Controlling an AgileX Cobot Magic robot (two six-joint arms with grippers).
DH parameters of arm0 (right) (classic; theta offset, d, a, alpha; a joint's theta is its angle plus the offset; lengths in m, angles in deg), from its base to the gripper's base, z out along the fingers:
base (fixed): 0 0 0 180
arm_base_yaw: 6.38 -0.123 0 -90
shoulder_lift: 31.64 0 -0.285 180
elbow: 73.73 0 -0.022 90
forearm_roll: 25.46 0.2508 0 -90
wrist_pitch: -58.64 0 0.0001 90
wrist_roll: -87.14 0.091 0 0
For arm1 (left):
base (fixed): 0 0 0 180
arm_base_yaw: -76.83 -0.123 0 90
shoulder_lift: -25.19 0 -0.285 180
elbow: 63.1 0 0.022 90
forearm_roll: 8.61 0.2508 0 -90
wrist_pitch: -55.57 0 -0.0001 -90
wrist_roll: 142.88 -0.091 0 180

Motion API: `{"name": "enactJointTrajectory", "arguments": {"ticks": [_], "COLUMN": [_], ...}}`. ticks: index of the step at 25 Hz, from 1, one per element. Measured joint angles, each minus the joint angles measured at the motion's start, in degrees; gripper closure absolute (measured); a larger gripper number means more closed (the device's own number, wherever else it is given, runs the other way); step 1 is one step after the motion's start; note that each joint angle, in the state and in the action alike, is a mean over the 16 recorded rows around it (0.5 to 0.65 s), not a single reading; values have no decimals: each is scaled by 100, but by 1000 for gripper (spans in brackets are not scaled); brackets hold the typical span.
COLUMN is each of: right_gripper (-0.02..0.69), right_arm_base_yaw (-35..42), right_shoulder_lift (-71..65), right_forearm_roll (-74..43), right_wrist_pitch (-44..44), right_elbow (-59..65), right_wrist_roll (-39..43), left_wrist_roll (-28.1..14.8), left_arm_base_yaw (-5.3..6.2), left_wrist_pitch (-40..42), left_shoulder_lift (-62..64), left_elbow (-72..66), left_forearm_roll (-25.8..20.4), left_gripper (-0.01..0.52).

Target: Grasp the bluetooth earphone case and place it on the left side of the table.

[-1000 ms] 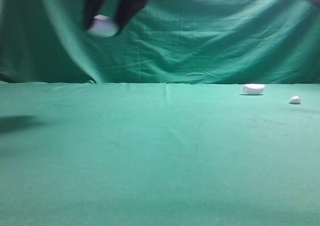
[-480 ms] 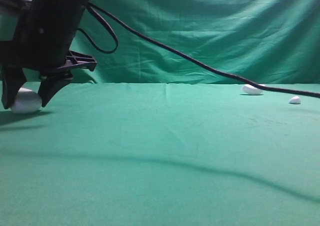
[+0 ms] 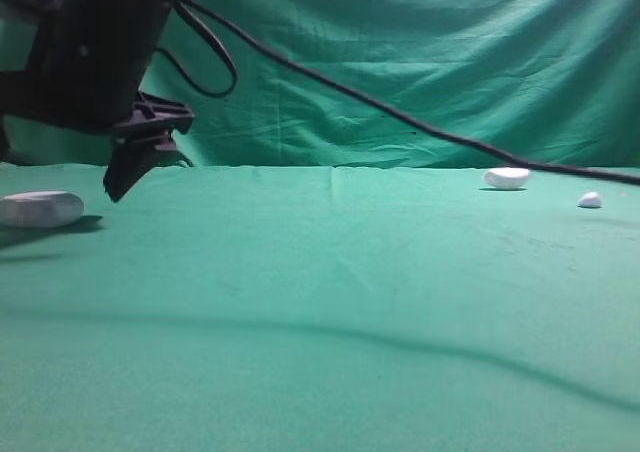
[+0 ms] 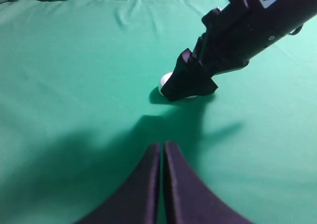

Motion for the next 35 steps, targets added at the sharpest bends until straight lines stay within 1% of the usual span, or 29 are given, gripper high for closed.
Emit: {"name": "enactJointTrajectory", "arguments": {"ticks": [5, 7, 9, 16, 22, 28, 35], "right_gripper": [584, 632, 656, 665, 665, 665, 665], "right_arm_base_yaw": [73, 138, 223, 638, 969, 1125, 1155], "right_shoulder_lift": [700, 963, 1228, 2376, 3734, 5264, 7024], "right_forearm_roll": [-93, -126, -150, -223, -329, -425, -474], "right_wrist_pitch": [975, 1317, 1605, 2225, 2234, 1726, 516], "right_elbow": [-16, -7, 32, 609, 1873, 3698, 5866], "right_wrist_roll": [167, 215, 247, 296, 315, 407, 665], "left_wrist_roll": [0, 0, 0, 0, 0, 0, 0], "left_arm_base_yaw": [0, 0, 0, 0, 0, 0, 0], "left_wrist_pitch": [0, 0, 0, 0, 0, 0, 0], "left_shoulder_lift": [0, 0, 0, 0, 0, 0, 0], "left_elbow": [0, 0, 0, 0, 0, 0, 0], "left_forearm_roll": [0, 0, 0, 0, 0, 0, 0], "left_gripper": [514, 514, 514, 514, 514, 514, 514]}}
